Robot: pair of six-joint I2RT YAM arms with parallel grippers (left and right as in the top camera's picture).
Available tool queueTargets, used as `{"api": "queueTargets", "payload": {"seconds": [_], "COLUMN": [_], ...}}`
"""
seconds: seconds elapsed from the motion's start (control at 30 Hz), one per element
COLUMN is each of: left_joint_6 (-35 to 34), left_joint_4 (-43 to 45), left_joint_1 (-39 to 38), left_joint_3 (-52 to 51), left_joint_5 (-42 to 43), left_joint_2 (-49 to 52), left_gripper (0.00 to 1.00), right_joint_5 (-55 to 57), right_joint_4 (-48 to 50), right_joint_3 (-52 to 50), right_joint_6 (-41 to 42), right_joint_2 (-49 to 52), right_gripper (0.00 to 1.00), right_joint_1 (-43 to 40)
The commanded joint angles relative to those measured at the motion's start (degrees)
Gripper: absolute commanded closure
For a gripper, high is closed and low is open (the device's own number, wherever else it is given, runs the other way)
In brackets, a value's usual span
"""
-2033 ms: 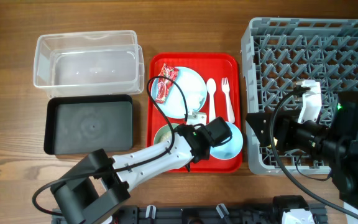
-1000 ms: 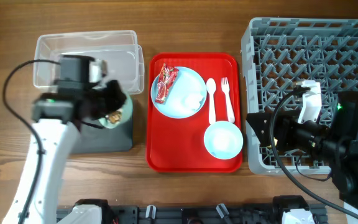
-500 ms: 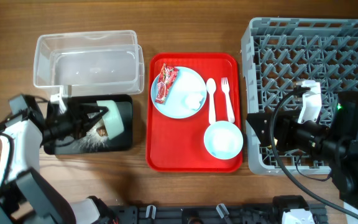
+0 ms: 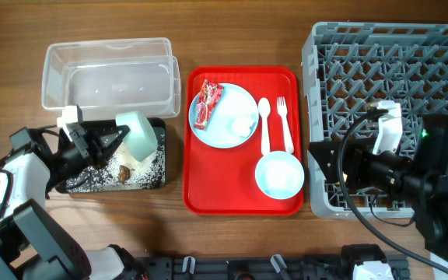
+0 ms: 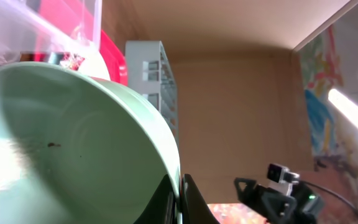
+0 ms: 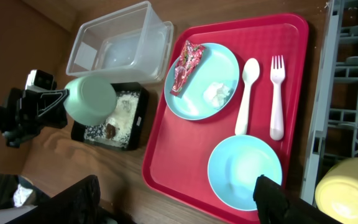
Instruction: Sort waste into correct bins and load items into the dishwasher rack
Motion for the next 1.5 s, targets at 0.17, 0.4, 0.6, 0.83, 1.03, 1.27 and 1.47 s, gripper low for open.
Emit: {"api": "queueTargets", "payload": {"seconds": [0.17,0.4,0.6,0.83,1.03,1.27,1.47], "left_joint_6": [4.46,5.11,7.30,-6.12,-29.22,-48.35,-57.96], "left_joint_4": [-1.36,-3.74,-10.10,-9.99,-1.73,7.28,14.75], "left_joint_1": [0.26,0.31,-2.54,-13.49,-35.58,-65.99,-81.02], "left_joint_3": [0.11,0.11,0.15,4.00,4.63,4.63,4.63], "left_joint_5": [3.41,0.59,-1.99,-20.74,-48.28,-73.99,-90.16], "left_joint_2": [0.35,0.22,-2.23,-12.31,-20.94,-16.83,-6.32], "left_gripper": [0.96,0.96,0.96,0.96,0.96,0.96,0.96], "right_joint_5": [-1.14,-1.16,-1.16,-1.16,-1.16,-1.16,-1.16], "right_joint_4": [0.11,0.15,0.20,0.13,0.09,-0.66,-0.94], "right_joint_3": [-0.17,-0.17,-0.17,-0.17,-0.17,-0.17,-0.17], "right_joint_6": [0.26,0.28,0.26,0.28,0.31,0.26,0.31], "right_joint_2": [0.00,0.00,0.02,0.00,0.02,0.00,0.00], "right_gripper": [0.19,0.19,0.19,0.18,0.19,0.19,0.19], "right_joint_1": [-0.17,-0.17,-0.17,-0.17,-0.17,-0.17,-0.17]}}
